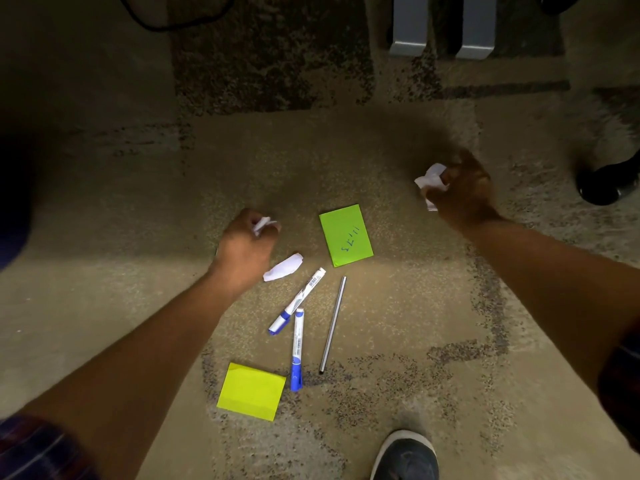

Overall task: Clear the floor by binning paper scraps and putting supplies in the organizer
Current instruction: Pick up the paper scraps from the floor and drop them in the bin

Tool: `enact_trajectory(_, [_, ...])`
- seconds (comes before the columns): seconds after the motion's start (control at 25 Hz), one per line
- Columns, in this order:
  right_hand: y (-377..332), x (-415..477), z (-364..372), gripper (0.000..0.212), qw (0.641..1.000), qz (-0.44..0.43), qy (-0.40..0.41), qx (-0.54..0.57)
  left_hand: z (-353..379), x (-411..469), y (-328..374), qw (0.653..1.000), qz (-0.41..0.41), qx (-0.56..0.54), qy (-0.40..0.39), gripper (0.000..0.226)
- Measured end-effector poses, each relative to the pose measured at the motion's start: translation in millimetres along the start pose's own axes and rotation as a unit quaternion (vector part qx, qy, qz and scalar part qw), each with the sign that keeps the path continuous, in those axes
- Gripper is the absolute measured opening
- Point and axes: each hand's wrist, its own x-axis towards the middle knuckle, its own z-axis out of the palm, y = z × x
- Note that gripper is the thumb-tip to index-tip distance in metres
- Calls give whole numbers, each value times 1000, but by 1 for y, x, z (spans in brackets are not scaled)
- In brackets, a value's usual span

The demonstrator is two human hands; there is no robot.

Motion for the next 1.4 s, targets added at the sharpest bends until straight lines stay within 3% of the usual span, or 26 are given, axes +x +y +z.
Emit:
enact_trajectory(0.12, [2, 8, 2, 22, 993, 43, -96, 45, -8, -15, -13, 998, 11, 63, -26, 16])
enact_trajectory(0.2, [1, 6, 8, 21, 995, 39, -66, 65, -6, -22, -18, 989, 39, 136, -50, 14])
enact_trajectory(0.36, [-9, -13, 16, 20, 1000, 14, 4, 6, 7, -33, -20, 959, 55, 262, -97, 48])
enact_trajectory(0.52, [-24, -42, 13, 22, 998, 61, -2, 17, 21, -36, -23, 893, 122, 419, -110, 22])
enact_trajectory(0.56, [-27, -53, 9, 19, 996, 75, -3, 54, 22, -36, -22, 904, 115, 397, -114, 21])
enact_trajectory(0.68, [-34, -91, 5, 18, 992, 97, -10, 83, 19, -47, -16, 983, 23, 173, -52, 23])
enact_trajectory(0.76, [-44, -113, 3, 18, 987, 131, -30, 86, 13, -67, -6, 997, -38, 56, -23, 21])
enact_trajectory(0.8, [-53, -122, 1, 16, 974, 172, -40, 140, 10, -78, 2, 997, -78, -15, -14, 22])
enact_trajectory(0.92, [-103, -153, -12, 16, 889, 275, -60, 361, -13, -107, 22, 953, -194, -233, 11, 28])
enact_trajectory(1.08, [-186, -190, -34, 33, 830, 262, -57, 488, -70, -140, 42, 908, -227, -353, 0, 17])
enact_trajectory(1.16, [-233, -205, -43, 33, 817, 246, -71, 517, -108, -151, 52, 890, -236, -390, 8, 14])
enact_trajectory(1.4, [-391, -248, -60, 26, 820, 181, -134, 527, -251, -178, 67, 856, -204, -468, 77, 19])
